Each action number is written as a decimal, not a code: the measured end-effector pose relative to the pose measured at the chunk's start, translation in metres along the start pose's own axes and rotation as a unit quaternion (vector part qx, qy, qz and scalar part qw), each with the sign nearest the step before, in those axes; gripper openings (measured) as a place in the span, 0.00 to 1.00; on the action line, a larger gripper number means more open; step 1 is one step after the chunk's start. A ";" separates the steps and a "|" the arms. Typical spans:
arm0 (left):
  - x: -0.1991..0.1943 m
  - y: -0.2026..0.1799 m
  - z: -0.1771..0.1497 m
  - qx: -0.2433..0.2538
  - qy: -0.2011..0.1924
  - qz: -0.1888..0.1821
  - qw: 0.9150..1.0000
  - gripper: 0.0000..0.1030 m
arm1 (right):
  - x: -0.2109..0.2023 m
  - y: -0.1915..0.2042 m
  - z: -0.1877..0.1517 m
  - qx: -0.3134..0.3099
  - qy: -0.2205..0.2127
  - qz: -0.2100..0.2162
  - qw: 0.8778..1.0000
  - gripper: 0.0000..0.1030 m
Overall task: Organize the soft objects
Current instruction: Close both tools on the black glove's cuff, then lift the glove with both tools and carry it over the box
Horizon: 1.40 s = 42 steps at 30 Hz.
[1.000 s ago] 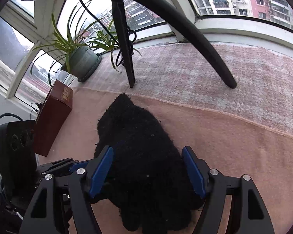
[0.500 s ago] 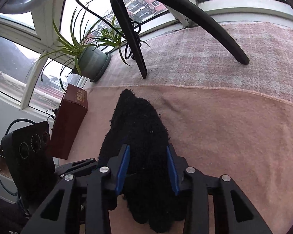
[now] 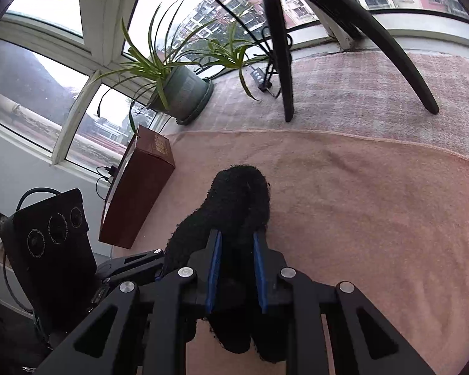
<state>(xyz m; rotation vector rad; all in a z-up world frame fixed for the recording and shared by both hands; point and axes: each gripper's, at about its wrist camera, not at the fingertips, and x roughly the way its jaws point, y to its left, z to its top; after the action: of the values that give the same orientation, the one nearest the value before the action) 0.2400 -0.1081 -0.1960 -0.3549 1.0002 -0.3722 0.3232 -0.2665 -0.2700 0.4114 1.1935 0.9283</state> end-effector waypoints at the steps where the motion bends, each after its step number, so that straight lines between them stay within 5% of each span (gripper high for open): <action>1: -0.008 0.000 -0.001 0.002 -0.005 0.000 1.000 0.25 | -0.002 0.007 0.000 -0.005 -0.002 0.001 1.000 0.19; 20: -0.153 0.028 -0.018 0.021 -0.088 0.012 0.996 0.25 | 0.004 0.191 -0.014 -0.099 -0.029 -0.017 0.995 0.19; 42: -0.280 0.207 -0.031 -0.040 -0.140 0.047 0.988 0.25 | 0.175 0.380 0.005 -0.173 -0.008 -0.021 0.985 0.19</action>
<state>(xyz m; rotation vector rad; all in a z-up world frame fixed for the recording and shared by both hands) 0.1049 0.1994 -0.0970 -0.4196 0.7545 -0.1904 0.1913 0.0943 -0.1034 0.1145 0.9976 1.0705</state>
